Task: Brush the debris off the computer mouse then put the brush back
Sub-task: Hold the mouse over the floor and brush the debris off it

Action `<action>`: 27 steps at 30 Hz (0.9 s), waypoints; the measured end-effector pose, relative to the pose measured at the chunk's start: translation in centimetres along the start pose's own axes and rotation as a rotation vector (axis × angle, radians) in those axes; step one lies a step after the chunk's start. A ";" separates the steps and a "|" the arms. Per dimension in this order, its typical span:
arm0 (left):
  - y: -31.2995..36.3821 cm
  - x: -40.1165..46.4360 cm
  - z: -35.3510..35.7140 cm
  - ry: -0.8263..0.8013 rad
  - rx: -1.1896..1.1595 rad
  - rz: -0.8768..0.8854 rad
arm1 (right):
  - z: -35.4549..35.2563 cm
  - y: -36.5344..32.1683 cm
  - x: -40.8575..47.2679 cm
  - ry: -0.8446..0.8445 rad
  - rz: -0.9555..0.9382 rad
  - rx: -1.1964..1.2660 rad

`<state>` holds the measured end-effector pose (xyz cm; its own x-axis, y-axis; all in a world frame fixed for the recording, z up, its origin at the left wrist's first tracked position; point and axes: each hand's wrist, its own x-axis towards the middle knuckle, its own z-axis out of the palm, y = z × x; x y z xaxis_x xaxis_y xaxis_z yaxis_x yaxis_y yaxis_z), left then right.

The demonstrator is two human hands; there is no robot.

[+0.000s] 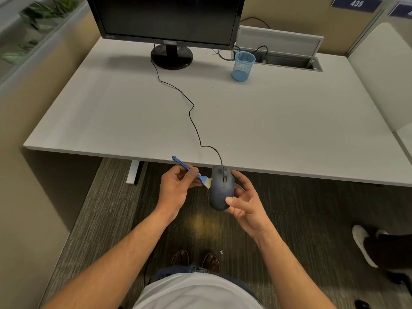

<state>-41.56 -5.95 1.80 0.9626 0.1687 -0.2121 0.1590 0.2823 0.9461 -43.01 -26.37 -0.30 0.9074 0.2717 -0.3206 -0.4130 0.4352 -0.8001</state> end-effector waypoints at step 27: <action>0.8 0.4 0.2 0.023 -0.105 0.052 | -0.9 -1.1 0.9 -0.049 -0.011 -0.010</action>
<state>-40.99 -5.81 2.47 0.9634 0.2071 -0.1702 0.0840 0.3697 0.9253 -41.69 -27.38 -0.16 0.9071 0.3083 -0.2867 -0.4016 0.4296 -0.8088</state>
